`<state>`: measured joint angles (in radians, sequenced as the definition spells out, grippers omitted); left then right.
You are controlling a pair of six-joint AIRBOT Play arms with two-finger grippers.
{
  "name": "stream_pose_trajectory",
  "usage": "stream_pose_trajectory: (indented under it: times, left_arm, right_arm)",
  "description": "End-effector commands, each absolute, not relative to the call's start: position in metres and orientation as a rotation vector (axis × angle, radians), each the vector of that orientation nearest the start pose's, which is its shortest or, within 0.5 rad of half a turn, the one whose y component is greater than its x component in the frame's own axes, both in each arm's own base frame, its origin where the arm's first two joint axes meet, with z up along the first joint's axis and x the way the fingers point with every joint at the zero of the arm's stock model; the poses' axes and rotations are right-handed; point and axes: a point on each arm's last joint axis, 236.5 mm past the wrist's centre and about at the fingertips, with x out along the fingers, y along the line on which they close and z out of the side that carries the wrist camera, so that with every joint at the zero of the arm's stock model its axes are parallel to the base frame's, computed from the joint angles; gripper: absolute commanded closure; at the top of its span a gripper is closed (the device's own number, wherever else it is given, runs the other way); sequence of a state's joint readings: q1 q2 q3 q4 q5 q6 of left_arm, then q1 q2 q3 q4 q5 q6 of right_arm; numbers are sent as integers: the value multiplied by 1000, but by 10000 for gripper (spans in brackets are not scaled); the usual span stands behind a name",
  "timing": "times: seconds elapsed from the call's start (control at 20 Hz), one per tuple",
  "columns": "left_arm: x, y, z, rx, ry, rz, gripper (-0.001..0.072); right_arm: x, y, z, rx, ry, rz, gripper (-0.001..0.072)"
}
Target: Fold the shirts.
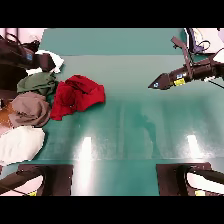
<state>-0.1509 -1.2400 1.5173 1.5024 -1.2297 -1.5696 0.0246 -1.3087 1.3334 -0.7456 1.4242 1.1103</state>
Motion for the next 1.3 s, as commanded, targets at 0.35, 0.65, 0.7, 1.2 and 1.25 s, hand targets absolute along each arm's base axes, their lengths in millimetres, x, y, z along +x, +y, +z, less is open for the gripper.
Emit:
stream_pose_trajectory:
  times: [0.35, 0.65, 0.7, 1.2, 1.25]
  left_arm:
    - [444, -31, -9, -128, 1311, -53, 184]
    - [453, -49, -35, -176, 1332, -110, 289]
    - [457, -54, -32, -198, 1314, -120, 541]
    - [440, -219, 129, -89, 976, -604, 684]
    - [420, -252, 146, -45, 953, -702, 684]
  right_arm:
    - [352, 189, 120, 284, 1133, 911, 695]
    - [351, 189, 120, 284, 1137, 914, 695]
    - [351, 189, 121, 284, 1138, 916, 695]
    - [371, 163, 219, 188, 936, 896, 695]
    - [375, 158, 231, 174, 900, 883, 695]
